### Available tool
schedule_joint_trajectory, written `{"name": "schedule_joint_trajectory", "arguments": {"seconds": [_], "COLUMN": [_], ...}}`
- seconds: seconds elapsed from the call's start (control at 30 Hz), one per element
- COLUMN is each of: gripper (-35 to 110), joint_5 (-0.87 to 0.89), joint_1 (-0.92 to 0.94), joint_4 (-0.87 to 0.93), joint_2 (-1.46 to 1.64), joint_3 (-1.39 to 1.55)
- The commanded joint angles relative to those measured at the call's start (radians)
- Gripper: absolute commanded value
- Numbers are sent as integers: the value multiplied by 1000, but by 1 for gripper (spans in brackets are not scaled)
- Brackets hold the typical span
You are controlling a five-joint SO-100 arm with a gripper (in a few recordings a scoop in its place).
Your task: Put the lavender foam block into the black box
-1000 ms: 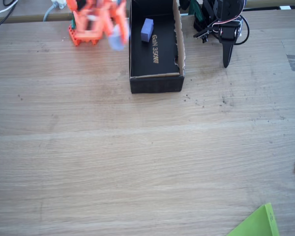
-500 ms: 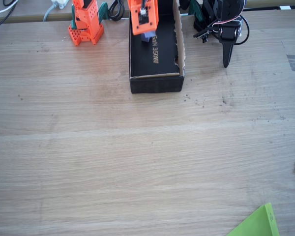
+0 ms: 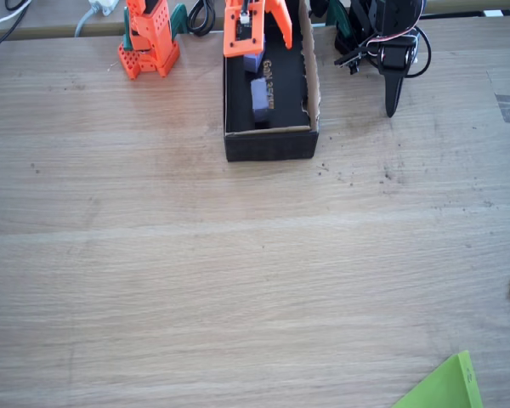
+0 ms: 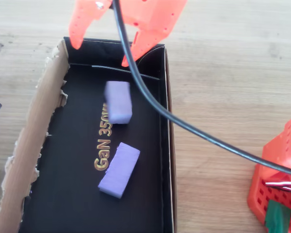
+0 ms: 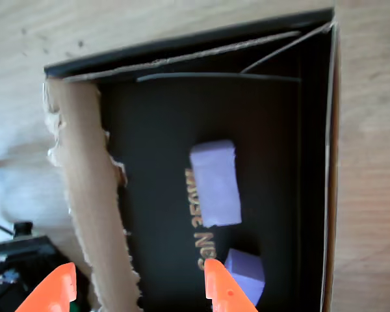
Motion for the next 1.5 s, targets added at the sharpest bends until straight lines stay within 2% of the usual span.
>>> {"name": "schedule_joint_trajectory", "arguments": {"seconds": [0.0, 0.07, 0.17, 0.3, 0.47, 0.57, 0.63, 0.83, 1.03, 1.23, 1.47], "gripper": [25, 22, 0, 0, 0, 0, 0, 0, 0, 0, 0], "joint_5": [28, 14, 29, 40, 81, 87, 114, 149, 72, 123, 160], "joint_1": [3, 14, 54, 206, 623, 910, 1022, 1088, 1169, 1218, 1198], "joint_4": [-8, -40, -98, -121, -91, -140, -156, -262, -400, -430, -454], "joint_2": [49, 83, 167, 388, 836, 1154, 1123, 1135, 1295, 1486, 1491], "joint_3": [-9, 38, 149, 336, 568, 749, 782, 856, 1058, 1275, 1362]}}
